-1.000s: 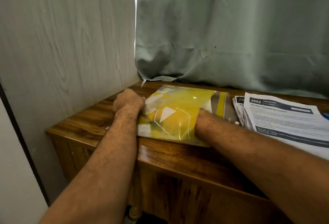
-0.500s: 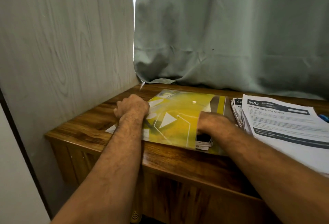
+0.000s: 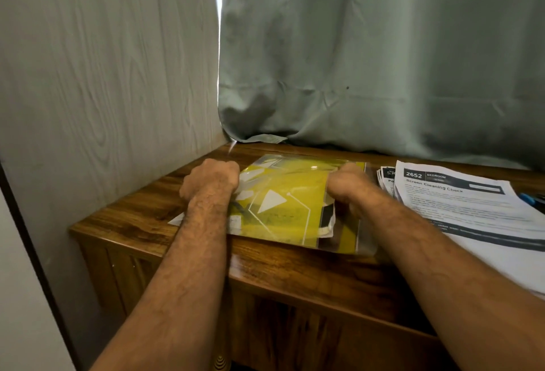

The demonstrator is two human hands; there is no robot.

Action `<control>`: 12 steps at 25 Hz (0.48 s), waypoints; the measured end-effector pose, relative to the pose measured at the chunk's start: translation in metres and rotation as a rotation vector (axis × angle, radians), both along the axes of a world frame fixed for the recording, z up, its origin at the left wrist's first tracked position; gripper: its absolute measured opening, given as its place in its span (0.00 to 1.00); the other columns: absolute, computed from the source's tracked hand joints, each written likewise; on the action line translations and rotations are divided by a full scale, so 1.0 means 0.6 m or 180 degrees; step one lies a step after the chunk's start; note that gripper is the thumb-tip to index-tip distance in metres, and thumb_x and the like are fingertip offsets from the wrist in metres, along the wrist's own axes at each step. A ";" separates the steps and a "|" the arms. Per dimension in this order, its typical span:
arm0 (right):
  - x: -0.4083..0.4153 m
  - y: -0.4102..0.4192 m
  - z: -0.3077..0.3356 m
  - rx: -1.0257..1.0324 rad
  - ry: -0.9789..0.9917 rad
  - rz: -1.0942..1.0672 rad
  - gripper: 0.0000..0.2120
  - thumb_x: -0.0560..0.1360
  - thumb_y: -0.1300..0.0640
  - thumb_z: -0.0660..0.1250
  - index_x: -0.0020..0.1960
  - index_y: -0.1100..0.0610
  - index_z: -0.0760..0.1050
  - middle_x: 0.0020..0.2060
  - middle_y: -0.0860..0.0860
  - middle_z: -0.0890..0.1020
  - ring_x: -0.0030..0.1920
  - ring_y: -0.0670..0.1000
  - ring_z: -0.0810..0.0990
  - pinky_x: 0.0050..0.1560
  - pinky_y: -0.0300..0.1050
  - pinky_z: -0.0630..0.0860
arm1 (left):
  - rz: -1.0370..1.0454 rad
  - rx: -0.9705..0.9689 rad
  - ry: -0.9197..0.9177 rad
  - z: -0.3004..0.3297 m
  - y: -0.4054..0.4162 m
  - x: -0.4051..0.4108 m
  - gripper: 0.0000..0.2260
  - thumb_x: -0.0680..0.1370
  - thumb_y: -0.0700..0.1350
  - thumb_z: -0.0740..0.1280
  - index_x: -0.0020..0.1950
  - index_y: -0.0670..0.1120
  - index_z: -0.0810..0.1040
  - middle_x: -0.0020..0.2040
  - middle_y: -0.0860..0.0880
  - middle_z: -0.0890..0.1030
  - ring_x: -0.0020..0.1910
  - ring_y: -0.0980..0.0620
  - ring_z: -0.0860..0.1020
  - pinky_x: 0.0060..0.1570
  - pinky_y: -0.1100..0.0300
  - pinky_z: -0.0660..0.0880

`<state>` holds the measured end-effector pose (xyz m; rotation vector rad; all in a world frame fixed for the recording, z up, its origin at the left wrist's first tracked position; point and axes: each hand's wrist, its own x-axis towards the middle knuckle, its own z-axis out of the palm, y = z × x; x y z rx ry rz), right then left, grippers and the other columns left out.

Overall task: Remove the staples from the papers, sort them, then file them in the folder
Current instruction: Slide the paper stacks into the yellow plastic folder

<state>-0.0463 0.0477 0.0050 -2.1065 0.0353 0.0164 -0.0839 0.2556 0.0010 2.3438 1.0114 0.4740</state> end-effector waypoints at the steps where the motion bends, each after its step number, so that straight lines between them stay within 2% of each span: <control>1: 0.000 -0.002 -0.001 0.0336 0.0130 0.0039 0.03 0.74 0.66 0.69 0.47 0.62 0.77 0.44 0.58 0.82 0.37 0.54 0.80 0.28 0.42 0.76 | -0.0005 -0.0010 -0.0011 -0.001 0.000 0.002 0.21 0.81 0.56 0.56 0.61 0.42 0.77 0.58 0.41 0.78 0.53 0.42 0.74 0.57 0.49 0.72; 3: 0.016 -0.005 -0.008 0.0729 0.0122 -0.0015 0.11 0.73 0.68 0.70 0.54 0.61 0.78 0.47 0.58 0.83 0.37 0.54 0.82 0.28 0.40 0.77 | 0.0034 -0.0076 -0.0120 0.000 0.002 0.001 0.21 0.81 0.56 0.56 0.60 0.42 0.78 0.53 0.42 0.77 0.51 0.43 0.74 0.54 0.50 0.72; 5: 0.035 -0.012 -0.010 0.0604 -0.0209 -0.0323 0.21 0.72 0.65 0.70 0.63 0.55 0.75 0.55 0.56 0.81 0.48 0.56 0.82 0.43 0.48 0.82 | 0.0140 -0.0179 -0.0287 0.005 0.008 -0.003 0.20 0.82 0.54 0.56 0.62 0.42 0.78 0.54 0.41 0.77 0.53 0.41 0.75 0.50 0.50 0.68; 6: 0.041 -0.017 -0.009 0.0480 -0.0362 -0.0434 0.23 0.72 0.64 0.70 0.65 0.52 0.75 0.57 0.55 0.79 0.53 0.56 0.80 0.51 0.52 0.81 | 0.0195 -0.0219 -0.0369 0.007 0.012 -0.005 0.21 0.82 0.53 0.56 0.64 0.41 0.77 0.59 0.40 0.78 0.57 0.39 0.75 0.51 0.50 0.68; 7: 0.045 -0.019 -0.010 0.0371 -0.0450 -0.0489 0.22 0.72 0.63 0.69 0.65 0.51 0.75 0.58 0.55 0.79 0.55 0.56 0.79 0.55 0.52 0.80 | 0.0250 -0.0237 -0.0425 0.008 0.016 -0.007 0.21 0.82 0.53 0.56 0.65 0.40 0.77 0.63 0.39 0.77 0.62 0.38 0.75 0.54 0.49 0.68; 8: 0.045 -0.021 -0.012 0.0344 -0.0477 -0.0457 0.20 0.73 0.64 0.68 0.64 0.52 0.76 0.58 0.55 0.79 0.54 0.56 0.80 0.55 0.52 0.80 | 0.0296 -0.0234 -0.0462 0.008 0.019 -0.007 0.21 0.82 0.52 0.56 0.66 0.40 0.76 0.66 0.39 0.77 0.65 0.38 0.74 0.57 0.49 0.69; 10: 0.044 -0.017 -0.020 0.0558 -0.0261 -0.0195 0.19 0.75 0.67 0.65 0.65 0.54 0.75 0.56 0.56 0.79 0.47 0.55 0.81 0.46 0.52 0.82 | 0.0295 -0.0226 -0.0467 0.005 0.019 -0.007 0.22 0.81 0.52 0.57 0.68 0.40 0.75 0.68 0.39 0.75 0.67 0.37 0.73 0.61 0.48 0.69; 12: 0.038 -0.011 -0.024 0.0956 0.0022 0.0124 0.22 0.77 0.71 0.62 0.68 0.56 0.71 0.56 0.58 0.78 0.43 0.54 0.82 0.37 0.50 0.82 | 0.0210 -0.0229 -0.0403 0.001 0.018 -0.001 0.21 0.80 0.52 0.58 0.67 0.41 0.76 0.66 0.40 0.76 0.64 0.38 0.74 0.56 0.48 0.70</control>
